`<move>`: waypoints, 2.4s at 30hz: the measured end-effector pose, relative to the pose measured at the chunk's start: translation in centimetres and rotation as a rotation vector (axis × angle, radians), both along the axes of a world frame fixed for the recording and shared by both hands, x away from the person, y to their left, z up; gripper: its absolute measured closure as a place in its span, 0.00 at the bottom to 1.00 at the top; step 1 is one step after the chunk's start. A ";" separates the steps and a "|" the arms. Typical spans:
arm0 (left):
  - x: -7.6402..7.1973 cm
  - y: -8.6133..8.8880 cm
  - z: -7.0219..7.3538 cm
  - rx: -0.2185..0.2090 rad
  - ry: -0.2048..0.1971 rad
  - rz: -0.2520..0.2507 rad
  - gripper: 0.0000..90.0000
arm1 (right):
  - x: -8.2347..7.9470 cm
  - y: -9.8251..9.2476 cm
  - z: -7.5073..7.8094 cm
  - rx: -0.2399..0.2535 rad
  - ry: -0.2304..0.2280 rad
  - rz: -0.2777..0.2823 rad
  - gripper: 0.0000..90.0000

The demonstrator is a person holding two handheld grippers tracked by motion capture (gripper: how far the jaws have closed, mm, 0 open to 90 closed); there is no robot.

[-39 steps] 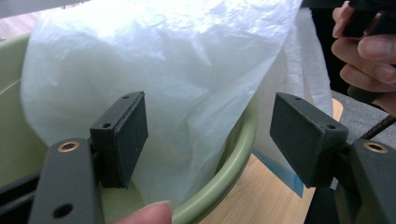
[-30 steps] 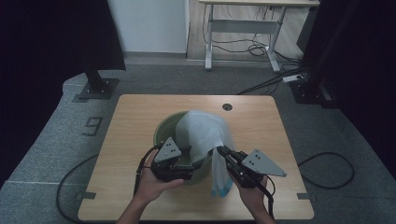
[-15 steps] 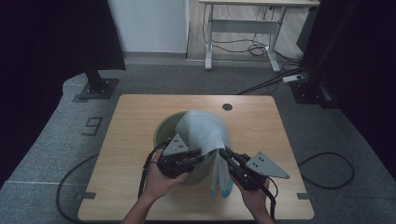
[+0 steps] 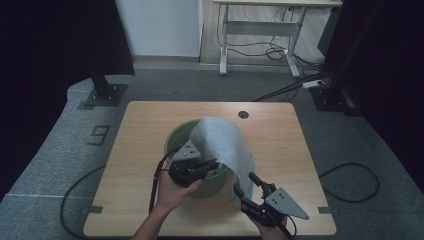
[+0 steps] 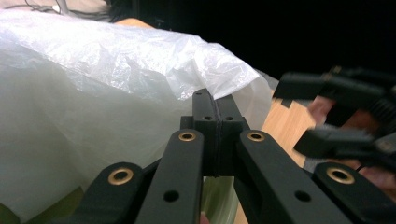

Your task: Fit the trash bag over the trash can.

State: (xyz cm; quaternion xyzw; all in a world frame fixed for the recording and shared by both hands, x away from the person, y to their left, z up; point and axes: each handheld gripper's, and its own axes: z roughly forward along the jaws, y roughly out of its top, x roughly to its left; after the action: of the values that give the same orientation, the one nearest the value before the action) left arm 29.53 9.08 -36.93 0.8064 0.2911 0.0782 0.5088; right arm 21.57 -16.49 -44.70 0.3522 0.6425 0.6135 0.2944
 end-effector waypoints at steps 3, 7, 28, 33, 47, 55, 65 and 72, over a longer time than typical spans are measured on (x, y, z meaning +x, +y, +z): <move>0.0 0.4 0.3 -0.019 -0.005 0.002 1.00 | 0.3 -0.2 -1.1 -0.012 0.034 -0.010 0.41; 0.0 1.1 0.7 -0.043 0.001 0.013 1.00 | 1.2 -0.4 -3.0 0.004 0.101 -0.004 0.39; -0.3 4.1 0.5 -0.082 0.013 0.024 1.00 | 2.4 -2.9 -4.2 0.105 0.116 -0.166 0.96; -0.5 4.7 -0.1 -0.079 0.024 0.020 1.00 | 2.5 -4.0 -1.2 0.174 0.021 -0.196 0.98; -1.8 8.4 2.0 -0.127 -0.075 0.099 0.49 | 2.7 -2.8 2.9 0.089 -0.104 -0.110 0.99; -1.6 7.4 3.8 -0.130 -0.083 0.084 0.47 | 2.2 -0.5 3.7 -0.024 -0.155 -0.064 0.99; -0.7 4.1 4.5 -0.056 -0.055 0.053 0.46 | 2.2 2.2 3.8 -0.118 -0.175 -0.001 0.99; -0.2 2.4 3.5 0.042 -0.051 0.083 0.47 | 2.4 3.1 3.8 -0.125 -0.174 0.023 0.99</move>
State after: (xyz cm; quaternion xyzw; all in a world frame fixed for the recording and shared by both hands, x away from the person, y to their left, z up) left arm 29.34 11.45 -33.45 0.8019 0.3095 0.1255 0.4954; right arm 23.92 -13.38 -40.90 0.2712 0.6553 0.6040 0.3636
